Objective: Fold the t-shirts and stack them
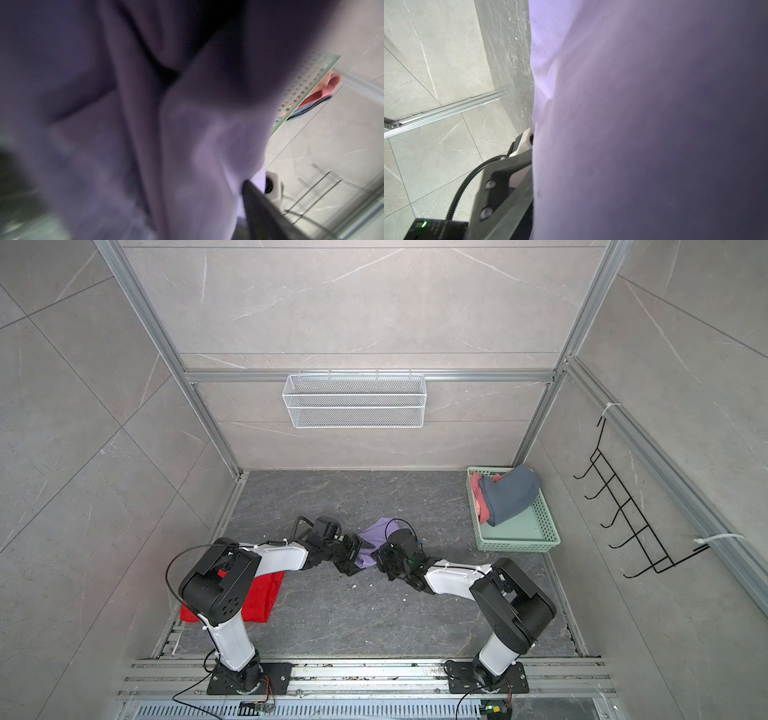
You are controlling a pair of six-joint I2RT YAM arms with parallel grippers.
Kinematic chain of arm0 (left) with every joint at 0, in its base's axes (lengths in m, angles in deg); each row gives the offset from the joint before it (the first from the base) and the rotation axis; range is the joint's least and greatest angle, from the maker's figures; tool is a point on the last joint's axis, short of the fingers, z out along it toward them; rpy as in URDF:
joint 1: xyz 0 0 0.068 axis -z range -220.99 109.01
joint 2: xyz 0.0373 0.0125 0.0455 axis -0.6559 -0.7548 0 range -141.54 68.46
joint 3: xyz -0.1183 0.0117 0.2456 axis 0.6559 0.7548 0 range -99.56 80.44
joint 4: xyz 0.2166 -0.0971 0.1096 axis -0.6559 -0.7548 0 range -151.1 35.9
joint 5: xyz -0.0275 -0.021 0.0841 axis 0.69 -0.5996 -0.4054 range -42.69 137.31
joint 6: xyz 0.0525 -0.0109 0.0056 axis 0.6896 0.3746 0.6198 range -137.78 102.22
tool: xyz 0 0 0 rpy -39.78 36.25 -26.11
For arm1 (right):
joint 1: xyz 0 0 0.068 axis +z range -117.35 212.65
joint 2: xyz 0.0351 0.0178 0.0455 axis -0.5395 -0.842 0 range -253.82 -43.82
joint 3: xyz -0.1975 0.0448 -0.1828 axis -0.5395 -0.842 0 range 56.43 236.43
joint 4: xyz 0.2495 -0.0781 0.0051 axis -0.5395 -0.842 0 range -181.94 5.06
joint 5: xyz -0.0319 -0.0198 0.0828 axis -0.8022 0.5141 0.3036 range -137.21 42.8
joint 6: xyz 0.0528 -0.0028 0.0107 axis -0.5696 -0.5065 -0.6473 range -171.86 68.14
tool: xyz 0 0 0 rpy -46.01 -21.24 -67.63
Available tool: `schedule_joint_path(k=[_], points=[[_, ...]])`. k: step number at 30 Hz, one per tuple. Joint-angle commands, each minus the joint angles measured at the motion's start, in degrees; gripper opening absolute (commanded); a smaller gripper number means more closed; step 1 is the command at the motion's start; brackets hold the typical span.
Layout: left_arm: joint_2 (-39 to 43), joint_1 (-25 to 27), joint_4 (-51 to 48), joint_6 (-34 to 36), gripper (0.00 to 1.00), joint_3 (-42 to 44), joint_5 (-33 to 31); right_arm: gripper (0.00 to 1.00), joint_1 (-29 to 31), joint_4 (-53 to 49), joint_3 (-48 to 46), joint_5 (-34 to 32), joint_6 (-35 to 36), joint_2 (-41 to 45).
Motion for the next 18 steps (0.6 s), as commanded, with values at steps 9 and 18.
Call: schedule_joint_path(k=[9,18], points=[[2.74,-0.04,-19.85,15.50,0.00,-7.40,-2.59,0.40,1.08,-3.01,2.13,6.46,1.87,0.13],[2.15,-0.50,-74.47,54.15,0.00,-31.03,-27.21,0.69,2.83,-44.89,22.09,5.24,31.13,8.29]])
